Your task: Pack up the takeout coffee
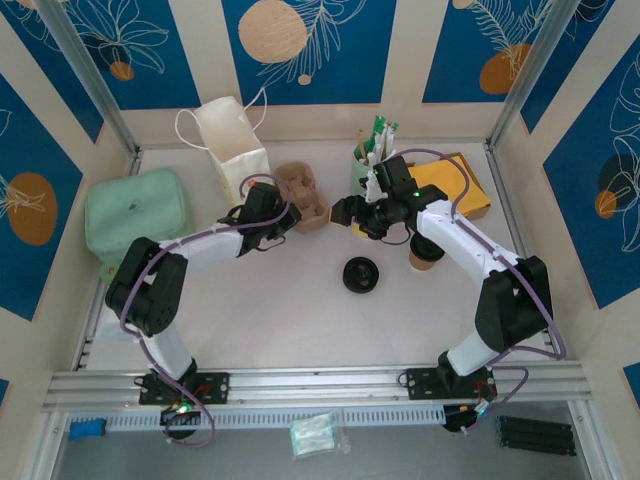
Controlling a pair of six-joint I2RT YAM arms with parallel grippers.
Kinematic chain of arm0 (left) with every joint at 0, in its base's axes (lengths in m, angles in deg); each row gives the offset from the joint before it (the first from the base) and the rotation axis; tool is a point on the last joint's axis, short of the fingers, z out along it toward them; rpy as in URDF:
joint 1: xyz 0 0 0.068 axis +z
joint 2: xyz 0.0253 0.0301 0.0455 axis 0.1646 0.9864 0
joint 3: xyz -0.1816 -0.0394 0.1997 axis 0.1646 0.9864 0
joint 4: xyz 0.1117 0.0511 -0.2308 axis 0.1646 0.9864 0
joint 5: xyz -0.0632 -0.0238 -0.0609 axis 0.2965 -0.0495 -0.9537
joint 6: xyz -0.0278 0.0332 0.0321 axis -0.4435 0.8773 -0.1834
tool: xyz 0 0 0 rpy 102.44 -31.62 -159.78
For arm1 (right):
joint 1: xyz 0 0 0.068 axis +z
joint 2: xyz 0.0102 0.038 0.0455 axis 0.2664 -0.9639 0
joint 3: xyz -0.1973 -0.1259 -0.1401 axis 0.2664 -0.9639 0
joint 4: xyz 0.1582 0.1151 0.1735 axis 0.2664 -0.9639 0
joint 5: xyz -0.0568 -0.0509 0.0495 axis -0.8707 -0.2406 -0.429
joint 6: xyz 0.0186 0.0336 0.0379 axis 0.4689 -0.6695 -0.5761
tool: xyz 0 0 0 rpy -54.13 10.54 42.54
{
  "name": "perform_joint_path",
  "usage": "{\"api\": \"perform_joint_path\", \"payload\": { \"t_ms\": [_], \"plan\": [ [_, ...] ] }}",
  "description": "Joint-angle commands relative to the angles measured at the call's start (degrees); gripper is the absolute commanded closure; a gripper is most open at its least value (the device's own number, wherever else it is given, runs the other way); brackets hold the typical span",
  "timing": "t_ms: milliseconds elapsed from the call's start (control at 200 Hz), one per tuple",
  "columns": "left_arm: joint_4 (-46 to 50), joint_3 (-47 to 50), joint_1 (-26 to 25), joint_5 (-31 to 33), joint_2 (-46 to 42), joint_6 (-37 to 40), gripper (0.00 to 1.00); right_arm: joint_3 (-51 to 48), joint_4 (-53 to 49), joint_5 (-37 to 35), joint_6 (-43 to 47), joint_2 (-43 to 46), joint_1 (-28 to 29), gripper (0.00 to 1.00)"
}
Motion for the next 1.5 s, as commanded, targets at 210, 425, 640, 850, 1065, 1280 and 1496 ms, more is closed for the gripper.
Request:
{"api": "perform_joint_path", "payload": {
  "t_ms": [210, 425, 640, 850, 1065, 1280, 1496],
  "plan": [
    [-1.76, -1.04, -0.37, -1.06, -0.6, -0.67, 0.73, -0.33, 0.49, 1.59, 0.57, 1.21, -0.15, 0.3],
    [-1.88, -0.89, -0.51, -1.16, -0.91, -0.87, 0.73, -0.42, 0.73, 1.73, 0.48, 1.09, -0.14, 0.29],
    [-2.45, -0.44, -0.52, -1.27, -1.16, -1.44, 0.72, -0.35, 0.86, 1.73, 0.4, 0.92, -0.14, 0.3],
    [-2.71, -0.36, -0.49, -1.34, -1.15, -1.35, 0.74, -0.59, 0.96, 1.73, 0.31, 0.67, -0.17, 0.29],
    [-3.3, -0.33, -0.48, -1.61, -0.57, -1.36, 0.84, -0.6, 0.95, 1.66, 0.38, 0.92, -0.23, 0.29],
    [-3.85, -0.07, -0.45, -1.87, -0.46, -1.36, 0.95, -0.59, 0.81, 1.56, 0.32, 1.14, -0.18, 0.3],
    [-3.25, -2.11, -0.47, -3.04, -1.31, 0.15, 1.0, -0.59, 0.69, 1.38, 0.31, 1.44, -0.18, 0.3]
  ]
}}
